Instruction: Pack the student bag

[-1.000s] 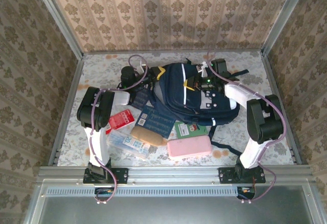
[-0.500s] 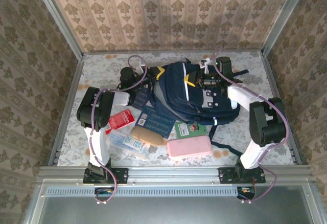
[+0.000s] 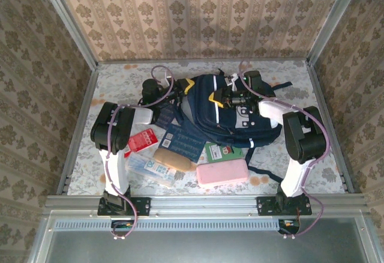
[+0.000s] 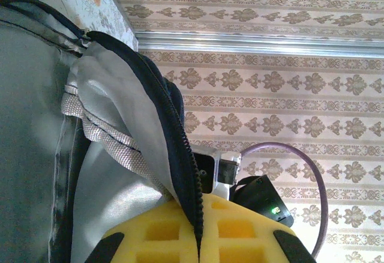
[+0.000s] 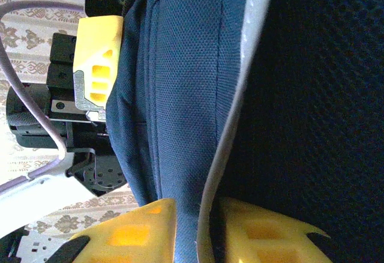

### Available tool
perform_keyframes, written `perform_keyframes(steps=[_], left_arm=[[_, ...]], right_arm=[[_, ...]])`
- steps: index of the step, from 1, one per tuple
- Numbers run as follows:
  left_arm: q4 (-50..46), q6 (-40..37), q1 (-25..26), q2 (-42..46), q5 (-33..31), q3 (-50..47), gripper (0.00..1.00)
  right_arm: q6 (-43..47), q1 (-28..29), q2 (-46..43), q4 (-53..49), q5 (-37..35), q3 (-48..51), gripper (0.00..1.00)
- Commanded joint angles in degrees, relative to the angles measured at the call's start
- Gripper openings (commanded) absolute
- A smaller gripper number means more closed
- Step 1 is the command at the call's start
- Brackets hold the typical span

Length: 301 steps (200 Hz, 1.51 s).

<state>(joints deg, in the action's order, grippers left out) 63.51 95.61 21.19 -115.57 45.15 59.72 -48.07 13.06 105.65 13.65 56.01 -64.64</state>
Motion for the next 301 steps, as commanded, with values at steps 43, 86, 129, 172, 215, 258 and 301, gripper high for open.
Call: perform_keyframes(steps=[43, 86, 129, 172, 215, 258, 301], left_arm=[[4.82, 0.25, -0.34, 0.43, -0.33, -0.48, 0.0], [2.88, -1.34, -1.54, 0.9, 1.13, -1.99, 0.07], [-16.64, -13.78, -2.95, 6.07, 3.65, -2.95, 0.34], [-54.13, -38.01, -4.37, 14.58, 2.61, 2.58, 0.51], [-89.85, -60.19, -4.8, 23.79, -12.46, 11.28, 0.52], [-102.78, -64.98, -0.41, 31.54, -24.08, 7.97, 0.59], [-109.18, -55.17, 2.36, 40.54, -31.21, -0.54, 0.71]], right_arm=[[7.86, 0.53, -2.54, -8.28, -3.92, -3.15, 0.0], [8.06, -1.14, -10.45, -9.86, -7.72, -1.27, 0.0], [3.54, -2.24, -14.25, -16.22, -5.98, -5.02, 0.0], [-4.47, -5.78, -18.66, -11.36, -5.74, -4.07, 0.0], [-3.15, -9.19, -21.69, -12.12, -4.57, -3.97, 0.0], [-0.26, -8.63, -22.8, -14.48, -5.49, -4.21, 0.0], [5.4, -6.36, -23.49, -21.21, -7.42, -5.83, 0.0]])
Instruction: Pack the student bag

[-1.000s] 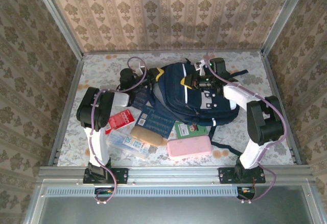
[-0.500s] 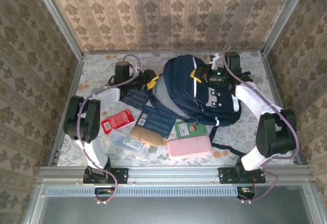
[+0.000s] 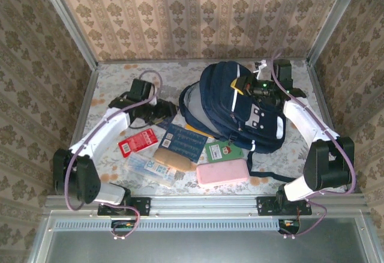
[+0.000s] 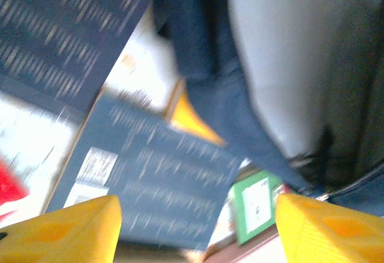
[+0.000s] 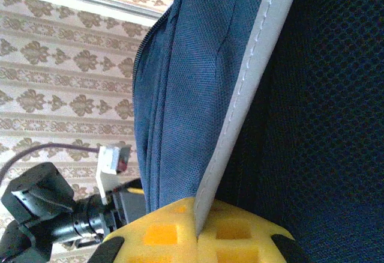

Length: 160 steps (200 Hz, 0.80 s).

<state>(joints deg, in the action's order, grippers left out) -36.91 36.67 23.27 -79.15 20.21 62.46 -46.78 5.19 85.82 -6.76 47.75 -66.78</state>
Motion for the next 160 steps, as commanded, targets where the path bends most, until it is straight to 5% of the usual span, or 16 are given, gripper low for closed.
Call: perform_keyframes(steps=[1, 55, 110, 160], left_arm=[[-8.78, 3.99, 0.28, 4.29, -6.21, -3.46, 0.71], [-3.7, 0.39, 0.29, 5.26, 0.09, 1.65, 0.71], [-13.04, -15.13, 2.52, -18.43, 1.9, 37.2, 0.72], [-14.4, -21.91, 2.5, -29.75, 10.02, 48.77, 0.69]], right_arm=[[4.22, 1.58, -3.7, -1.02, 0.81, -3.7, 0.0], [11.82, 6.46, -3.84, -5.92, -0.69, -4.4, 0.0], [14.22, 7.39, -3.82, -7.54, -0.01, -5.18, 0.0], [14.94, 7.94, -4.35, -8.31, 0.58, -5.58, 0.0]])
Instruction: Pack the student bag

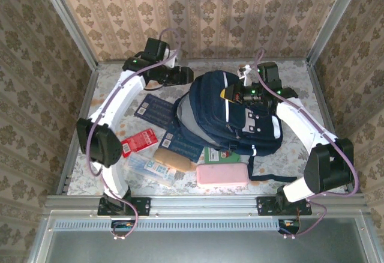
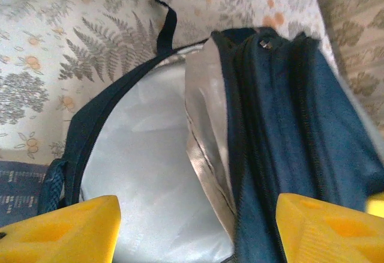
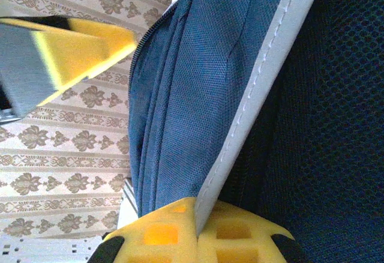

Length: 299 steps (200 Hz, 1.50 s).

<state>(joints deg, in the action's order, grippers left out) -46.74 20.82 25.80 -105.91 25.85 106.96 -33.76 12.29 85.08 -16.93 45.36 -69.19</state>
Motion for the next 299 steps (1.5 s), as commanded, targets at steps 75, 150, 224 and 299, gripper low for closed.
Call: perform_keyframes(steps=[75, 150, 224, 299], left_arm=[[-10.46, -11.02, 3.78, -10.43, -3.48, 13.65, 0.58], [-1.51, -5.15, -0.97, -10.87, 5.53, 7.46, 0.0], [46.5, 31.86, -9.89, -7.03, 26.37, -25.43, 0.0], [37.24, 28.01, -12.67, 0.51, 21.75, -29.74, 0.41]], right_arm=[[2.12, 1.1, -3.1, 1.55, 3.41, -3.49, 0.0], [3.3, 0.98, -4.2, 0.06, 3.03, -4.1, 0.0], [-19.06, -6.04, -9.68, 31.77, 11.07, 5.14, 0.0], [-20.32, -7.11, -9.78, 33.0, 11.24, 5.12, 0.0]])
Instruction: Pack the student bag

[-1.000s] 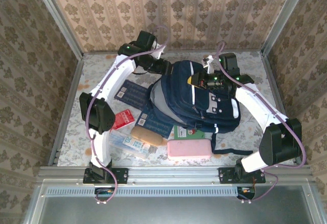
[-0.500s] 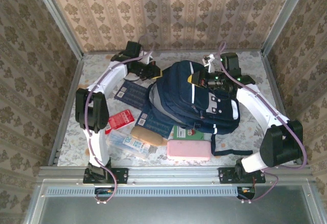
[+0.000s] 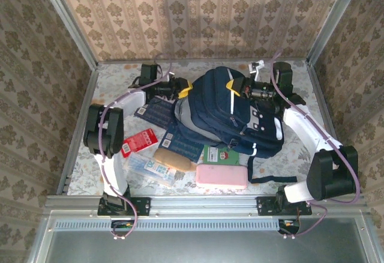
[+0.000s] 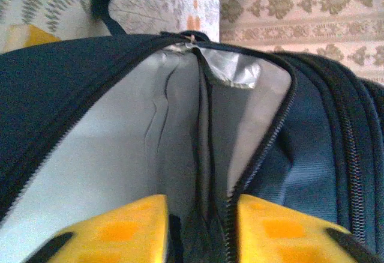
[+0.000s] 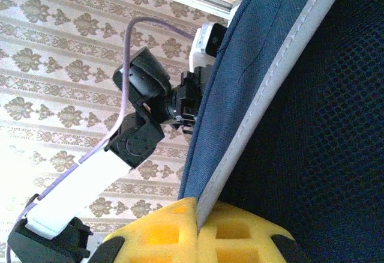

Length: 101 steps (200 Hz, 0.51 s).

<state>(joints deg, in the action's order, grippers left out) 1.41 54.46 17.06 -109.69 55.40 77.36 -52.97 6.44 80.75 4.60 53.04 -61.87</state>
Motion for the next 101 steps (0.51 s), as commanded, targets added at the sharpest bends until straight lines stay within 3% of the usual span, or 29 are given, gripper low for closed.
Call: perform_keyframes(steps=[1, 41, 63, 101], left_arm=[[-11.52, -5.92, -3.94, 4.39, -7.95, -0.12, 0.41], [-23.95, -15.43, -3.75, 12.19, -12.14, -1.0, 0.46], [-34.78, -20.74, -2.47, 19.38, -20.47, -1.38, 0.48], [-44.18, -15.26, 5.17, 34.02, -34.25, -13.6, 0.67]], right_arm=[[-1.09, -1.25, -5.48, 11.43, 3.57, -2.21, 0.0], [0.52, -1.25, -5.95, 9.28, 2.89, -2.21, 0.0], [2.52, -1.02, -6.15, 5.94, 1.84, -2.88, 0.0], [10.88, -0.11, -6.22, -6.34, -3.22, -5.79, 0.0]])
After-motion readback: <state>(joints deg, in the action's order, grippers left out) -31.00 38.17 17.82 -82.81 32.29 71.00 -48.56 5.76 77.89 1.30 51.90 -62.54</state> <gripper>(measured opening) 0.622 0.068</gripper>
